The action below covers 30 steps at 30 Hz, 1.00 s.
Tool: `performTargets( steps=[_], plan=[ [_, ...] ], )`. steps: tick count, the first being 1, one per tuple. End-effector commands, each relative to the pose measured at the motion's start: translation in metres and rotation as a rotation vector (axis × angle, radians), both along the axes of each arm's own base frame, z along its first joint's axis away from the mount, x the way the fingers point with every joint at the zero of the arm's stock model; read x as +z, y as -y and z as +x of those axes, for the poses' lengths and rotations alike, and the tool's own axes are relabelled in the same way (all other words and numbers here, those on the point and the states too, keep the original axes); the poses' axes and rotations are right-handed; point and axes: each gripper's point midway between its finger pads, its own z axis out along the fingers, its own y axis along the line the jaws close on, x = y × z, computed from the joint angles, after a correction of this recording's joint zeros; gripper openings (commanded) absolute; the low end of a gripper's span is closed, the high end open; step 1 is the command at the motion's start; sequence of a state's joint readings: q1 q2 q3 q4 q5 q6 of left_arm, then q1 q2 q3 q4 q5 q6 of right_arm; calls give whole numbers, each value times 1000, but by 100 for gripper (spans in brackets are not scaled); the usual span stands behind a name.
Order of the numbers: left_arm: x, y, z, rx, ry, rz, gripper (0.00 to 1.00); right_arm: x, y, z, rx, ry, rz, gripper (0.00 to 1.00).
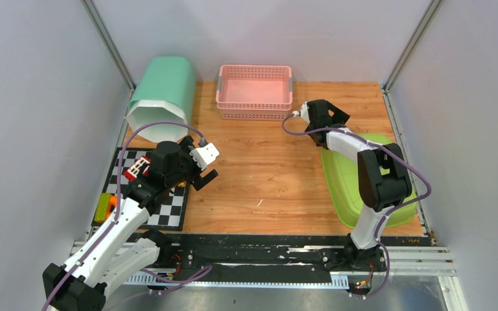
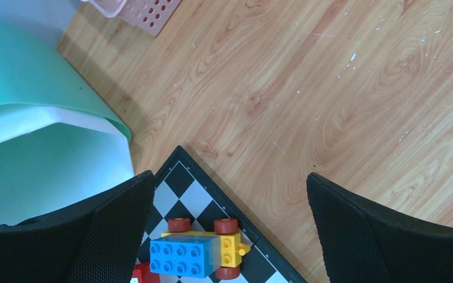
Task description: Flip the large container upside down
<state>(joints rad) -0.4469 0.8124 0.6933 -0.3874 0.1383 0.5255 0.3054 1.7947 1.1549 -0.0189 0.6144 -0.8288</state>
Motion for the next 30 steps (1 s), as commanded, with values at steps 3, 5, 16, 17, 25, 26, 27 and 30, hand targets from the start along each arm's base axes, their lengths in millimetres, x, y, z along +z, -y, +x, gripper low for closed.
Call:
performTargets(
  steps=[3, 5, 16, 17, 25, 26, 27, 30],
  plan=[
    [0, 3, 0, -19, 15, -5, 100, 8, 29, 4, -94, -11, -29, 96],
    [1, 3, 0, -18, 18, -7, 100, 15, 39, 6, -123, 7, -2, 96],
    [0, 3, 0, -19, 16, -4, 100, 63, 131, -17, -309, 97, 187, 91],
    [0, 3, 0, -19, 17, -4, 100, 62, 139, -23, -321, 88, 200, 89],
    [0, 4, -1, -23, 13, -6, 100, 48, 202, -74, -399, 19, 262, 85],
    [0, 4, -1, -22, 11, -7, 100, 46, 209, -80, -404, 12, 266, 86],
    [0, 5, -1, -24, 10, -6, 100, 41, 213, -85, -399, -2, 274, 86],
    [-1, 4, 0, -22, 7, -6, 100, 33, 229, -100, -396, -34, 276, 87]
  ],
)
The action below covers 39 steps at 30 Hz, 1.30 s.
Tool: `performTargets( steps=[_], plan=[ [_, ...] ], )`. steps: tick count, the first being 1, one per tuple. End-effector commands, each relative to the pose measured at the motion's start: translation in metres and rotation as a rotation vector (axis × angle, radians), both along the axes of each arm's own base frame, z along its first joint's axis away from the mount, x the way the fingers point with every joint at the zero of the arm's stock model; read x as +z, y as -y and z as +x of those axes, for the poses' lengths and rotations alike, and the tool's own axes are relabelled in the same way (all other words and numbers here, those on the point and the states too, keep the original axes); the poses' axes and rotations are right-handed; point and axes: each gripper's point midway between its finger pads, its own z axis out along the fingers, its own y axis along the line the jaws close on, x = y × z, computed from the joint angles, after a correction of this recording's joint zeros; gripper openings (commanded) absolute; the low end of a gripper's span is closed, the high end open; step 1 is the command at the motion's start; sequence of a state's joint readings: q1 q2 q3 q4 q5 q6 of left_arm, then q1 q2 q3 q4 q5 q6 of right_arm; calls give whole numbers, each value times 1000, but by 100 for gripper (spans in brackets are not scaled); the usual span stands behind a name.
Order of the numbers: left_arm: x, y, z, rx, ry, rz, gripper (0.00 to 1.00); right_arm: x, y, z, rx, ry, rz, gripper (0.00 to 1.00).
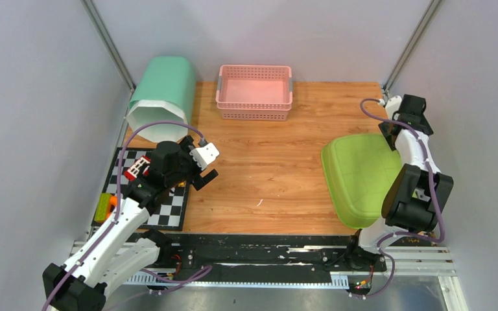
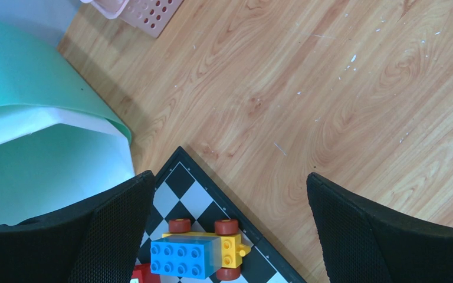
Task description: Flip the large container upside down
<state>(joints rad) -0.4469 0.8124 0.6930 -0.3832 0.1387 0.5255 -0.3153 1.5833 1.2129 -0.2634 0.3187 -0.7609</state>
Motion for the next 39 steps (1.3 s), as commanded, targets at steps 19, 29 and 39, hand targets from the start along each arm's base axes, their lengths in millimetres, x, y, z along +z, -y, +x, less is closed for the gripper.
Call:
performTargets(
  steps=[19, 29, 39],
  plan=[
    [-2, 4, 0, -19, 0, -1, 100, -73, 10, -85, 186, -235, 152, 86],
    [-3, 4, 0, -21, -2, -3, 100, -25, 18, -88, 94, -118, 106, 86],
    [-1, 4, 1, -15, 1, -2, 100, 62, -100, -44, 352, 128, 162, 88]
  ],
)
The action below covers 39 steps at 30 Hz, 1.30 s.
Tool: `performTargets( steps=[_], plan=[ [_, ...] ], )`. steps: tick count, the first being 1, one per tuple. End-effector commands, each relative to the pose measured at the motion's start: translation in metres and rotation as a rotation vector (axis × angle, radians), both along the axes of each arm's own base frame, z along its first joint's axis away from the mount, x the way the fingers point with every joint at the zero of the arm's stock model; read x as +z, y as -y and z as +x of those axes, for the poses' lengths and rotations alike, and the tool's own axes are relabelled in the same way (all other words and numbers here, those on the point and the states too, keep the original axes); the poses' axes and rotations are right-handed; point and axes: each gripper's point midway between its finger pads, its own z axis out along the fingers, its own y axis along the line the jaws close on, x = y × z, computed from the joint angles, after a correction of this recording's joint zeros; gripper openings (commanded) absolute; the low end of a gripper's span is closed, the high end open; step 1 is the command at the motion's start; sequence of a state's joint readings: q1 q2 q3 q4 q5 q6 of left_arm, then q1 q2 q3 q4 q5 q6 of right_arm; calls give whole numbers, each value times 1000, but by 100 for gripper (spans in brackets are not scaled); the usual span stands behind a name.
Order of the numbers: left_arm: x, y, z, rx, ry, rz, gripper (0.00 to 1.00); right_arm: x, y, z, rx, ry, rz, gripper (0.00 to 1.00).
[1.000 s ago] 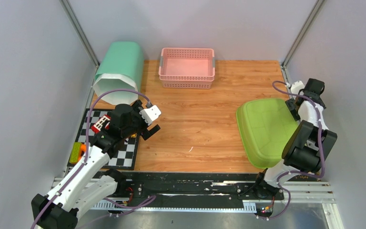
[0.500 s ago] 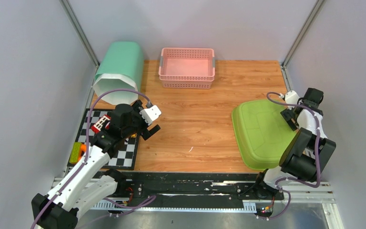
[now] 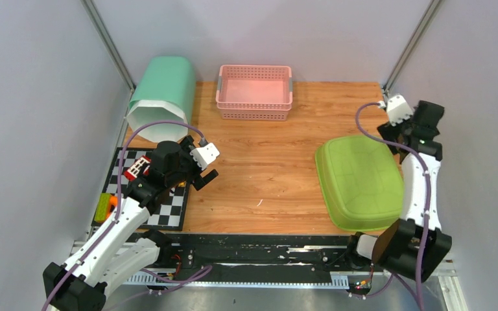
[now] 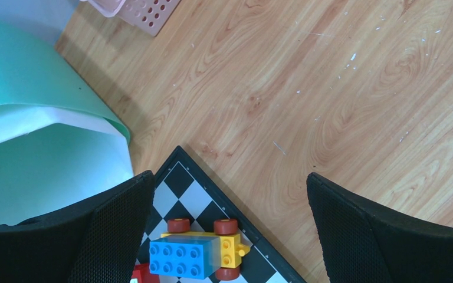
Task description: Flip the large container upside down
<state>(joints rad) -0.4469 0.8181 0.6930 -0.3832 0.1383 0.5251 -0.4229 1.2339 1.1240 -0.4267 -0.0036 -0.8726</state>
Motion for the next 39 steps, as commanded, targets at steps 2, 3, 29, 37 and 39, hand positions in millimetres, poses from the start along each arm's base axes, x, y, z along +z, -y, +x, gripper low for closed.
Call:
performTargets(
  steps=[2, 3, 29, 37, 39],
  plan=[
    [0, 3, 0, -15, 7, -4, 100, 5, -103, 20, 203, 19, 86, 89],
    [0, 3, 0, -13, 6, -3, 100, 4, -119, 24, 228, 19, 92, 89],
    [-4, 2, 2, -6, 4, 8, 100, -109, -235, 82, 389, -251, 228, 90],
    [-4, 1, 1, -8, 4, 10, 100, -121, -244, 83, 391, -288, 284, 90],
    [-4, 1, 1, -8, 5, 9, 100, -125, -235, 85, 354, -296, 248, 90]
  ],
)
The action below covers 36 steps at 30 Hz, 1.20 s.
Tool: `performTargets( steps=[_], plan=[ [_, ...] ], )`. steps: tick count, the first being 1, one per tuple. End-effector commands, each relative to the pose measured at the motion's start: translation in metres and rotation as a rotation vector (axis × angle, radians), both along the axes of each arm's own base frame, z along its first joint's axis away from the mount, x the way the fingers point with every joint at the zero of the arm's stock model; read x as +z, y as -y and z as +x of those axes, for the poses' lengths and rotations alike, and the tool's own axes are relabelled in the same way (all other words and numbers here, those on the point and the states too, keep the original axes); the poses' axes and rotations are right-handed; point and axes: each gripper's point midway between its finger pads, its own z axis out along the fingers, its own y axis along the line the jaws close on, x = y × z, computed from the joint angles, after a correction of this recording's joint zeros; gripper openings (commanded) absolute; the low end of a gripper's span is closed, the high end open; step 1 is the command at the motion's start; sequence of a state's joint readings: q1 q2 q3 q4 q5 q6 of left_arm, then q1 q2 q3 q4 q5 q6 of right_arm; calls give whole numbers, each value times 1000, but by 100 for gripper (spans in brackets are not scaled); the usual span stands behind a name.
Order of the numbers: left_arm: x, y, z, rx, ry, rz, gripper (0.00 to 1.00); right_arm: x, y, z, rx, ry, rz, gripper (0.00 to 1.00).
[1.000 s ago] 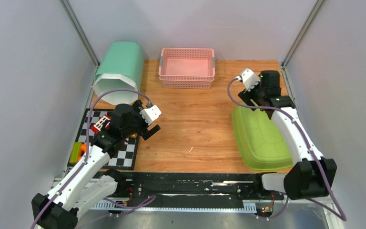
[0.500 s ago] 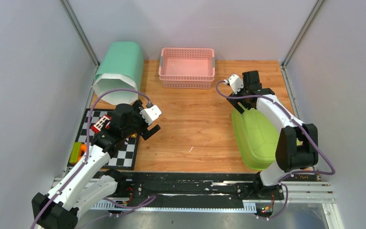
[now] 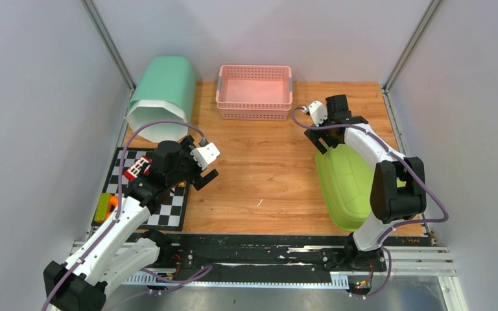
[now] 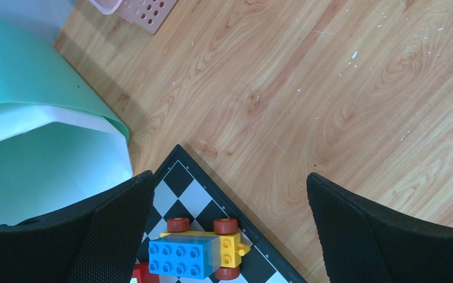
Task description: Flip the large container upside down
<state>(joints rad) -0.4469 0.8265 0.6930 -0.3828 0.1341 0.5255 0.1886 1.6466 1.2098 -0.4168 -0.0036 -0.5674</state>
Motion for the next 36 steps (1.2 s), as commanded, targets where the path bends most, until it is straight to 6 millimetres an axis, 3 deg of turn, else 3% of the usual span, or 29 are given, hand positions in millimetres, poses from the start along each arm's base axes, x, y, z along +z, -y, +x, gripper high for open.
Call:
performTargets(
  steps=[1, 19, 36],
  plan=[
    [-1, 2, 0, -11, 11, 3, 100, -3, 3, 4, -45, -19, -35, 90],
    [-1, 2, 0, -13, 16, 1, 100, -13, 48, 18, -225, -24, -137, 90],
    [0, 2, -1, -14, 16, 0, 100, -15, 51, 10, -194, -40, -134, 90]
  ],
)
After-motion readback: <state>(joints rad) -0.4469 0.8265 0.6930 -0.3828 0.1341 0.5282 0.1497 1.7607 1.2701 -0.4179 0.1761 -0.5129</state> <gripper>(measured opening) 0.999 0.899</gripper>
